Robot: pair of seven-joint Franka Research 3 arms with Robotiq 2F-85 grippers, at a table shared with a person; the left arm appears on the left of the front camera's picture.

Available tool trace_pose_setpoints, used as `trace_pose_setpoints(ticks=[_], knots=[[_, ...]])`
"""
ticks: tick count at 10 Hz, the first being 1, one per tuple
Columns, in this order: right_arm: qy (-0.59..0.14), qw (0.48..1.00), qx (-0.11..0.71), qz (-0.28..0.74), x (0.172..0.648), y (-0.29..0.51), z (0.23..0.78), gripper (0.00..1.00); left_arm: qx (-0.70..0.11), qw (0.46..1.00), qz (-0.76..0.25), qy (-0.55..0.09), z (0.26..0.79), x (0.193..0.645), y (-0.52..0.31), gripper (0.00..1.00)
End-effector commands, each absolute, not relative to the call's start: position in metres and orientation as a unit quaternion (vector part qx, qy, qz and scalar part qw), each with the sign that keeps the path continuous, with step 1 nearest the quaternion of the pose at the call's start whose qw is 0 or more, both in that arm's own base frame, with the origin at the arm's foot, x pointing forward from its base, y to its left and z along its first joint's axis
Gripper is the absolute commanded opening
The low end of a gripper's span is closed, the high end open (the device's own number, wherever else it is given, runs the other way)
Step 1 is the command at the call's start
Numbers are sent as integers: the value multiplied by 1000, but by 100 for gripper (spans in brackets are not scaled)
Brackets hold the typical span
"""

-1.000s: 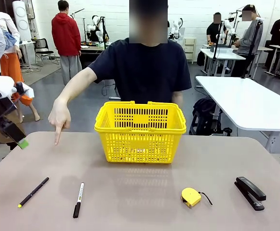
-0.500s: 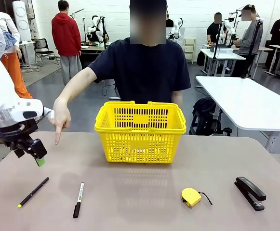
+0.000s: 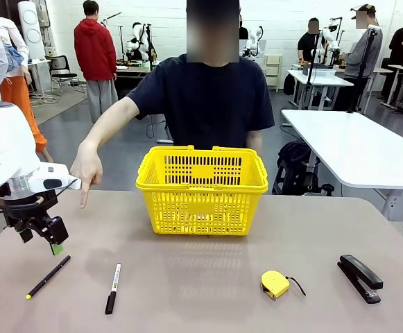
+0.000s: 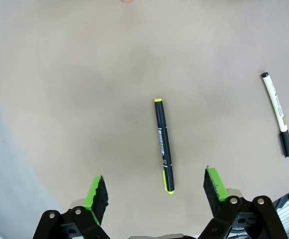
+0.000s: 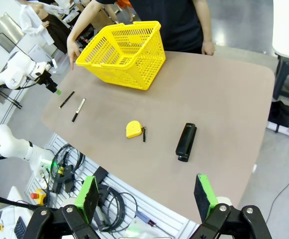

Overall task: Place the items the person wants into the basket.
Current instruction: Pick up the item the person points to and place it in the Market Basket.

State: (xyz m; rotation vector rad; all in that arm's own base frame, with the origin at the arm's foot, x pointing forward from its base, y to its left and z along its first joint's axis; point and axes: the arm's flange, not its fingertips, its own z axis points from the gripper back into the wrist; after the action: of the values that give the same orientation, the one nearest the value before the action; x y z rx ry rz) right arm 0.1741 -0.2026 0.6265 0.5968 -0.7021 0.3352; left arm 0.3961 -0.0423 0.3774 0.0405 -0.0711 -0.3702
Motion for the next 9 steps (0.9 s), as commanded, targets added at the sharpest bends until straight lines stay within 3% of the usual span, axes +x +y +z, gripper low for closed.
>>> trace_pose_setpoints(ticks=[1, 3, 9], knots=[[-340, 877, 295, 169, 174, -203, 625, 100, 10, 981, -189, -45, 342, 355, -34, 100], [-340, 877, 295, 169, 174, -203, 625, 100, -2, 979, -194, -64, 330, 354, -31, 100], [-340, 877, 295, 169, 174, -203, 625, 100, -3, 979, -200, -33, 296, 353, -35, 100]])
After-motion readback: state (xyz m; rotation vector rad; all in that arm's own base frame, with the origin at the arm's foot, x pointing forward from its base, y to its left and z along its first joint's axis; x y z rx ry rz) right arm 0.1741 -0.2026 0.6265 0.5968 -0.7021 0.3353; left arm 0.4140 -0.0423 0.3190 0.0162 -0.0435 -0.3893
